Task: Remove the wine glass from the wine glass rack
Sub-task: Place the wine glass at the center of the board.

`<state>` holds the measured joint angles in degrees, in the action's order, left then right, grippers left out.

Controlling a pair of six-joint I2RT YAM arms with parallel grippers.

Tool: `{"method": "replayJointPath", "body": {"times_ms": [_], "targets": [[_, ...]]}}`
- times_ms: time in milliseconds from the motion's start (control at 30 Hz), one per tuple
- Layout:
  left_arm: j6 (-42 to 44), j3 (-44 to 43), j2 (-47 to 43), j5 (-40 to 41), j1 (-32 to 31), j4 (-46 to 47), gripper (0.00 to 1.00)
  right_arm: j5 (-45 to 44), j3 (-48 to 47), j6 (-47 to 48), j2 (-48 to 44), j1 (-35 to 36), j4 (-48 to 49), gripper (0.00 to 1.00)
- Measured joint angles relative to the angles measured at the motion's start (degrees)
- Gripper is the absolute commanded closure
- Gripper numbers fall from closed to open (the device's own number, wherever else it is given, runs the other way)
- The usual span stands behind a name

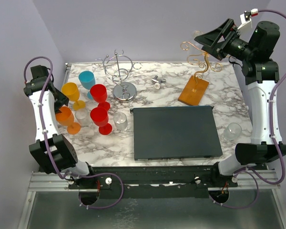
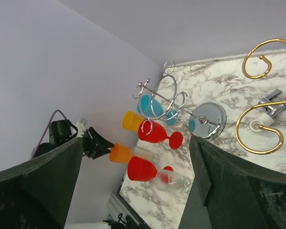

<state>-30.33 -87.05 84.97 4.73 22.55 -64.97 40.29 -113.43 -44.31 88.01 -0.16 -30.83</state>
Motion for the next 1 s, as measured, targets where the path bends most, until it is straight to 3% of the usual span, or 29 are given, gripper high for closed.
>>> {"method": "replayJointPath", "body": {"times_ms": [200, 433, 733, 1000], "targets": [[0.0, -1.7, -1.0, 0.8, 0.0, -0.8, 0.48, 0.0, -0.1, 0.7, 0.0, 0.0, -0.7, 0.00], [0.2, -5.5, -2.1, 2.1, -1.5, -1.1, 0.32, -0.7, -0.6, 1.4, 0.1, 0.0, -2.2, 0.00], [0.0, -17.8, -2.2, 6.2, -12.4, -1.4, 0.21, -4.2, -1.0, 2.4, 0.2, 0.0, -2.5, 0.00], [-1.4, -28.2, -0.5, 8.0, -25.7, -0.3, 0.20, -9.7, -1.6, 3.7, 0.2, 0.0, -3.0, 0.00]]}}
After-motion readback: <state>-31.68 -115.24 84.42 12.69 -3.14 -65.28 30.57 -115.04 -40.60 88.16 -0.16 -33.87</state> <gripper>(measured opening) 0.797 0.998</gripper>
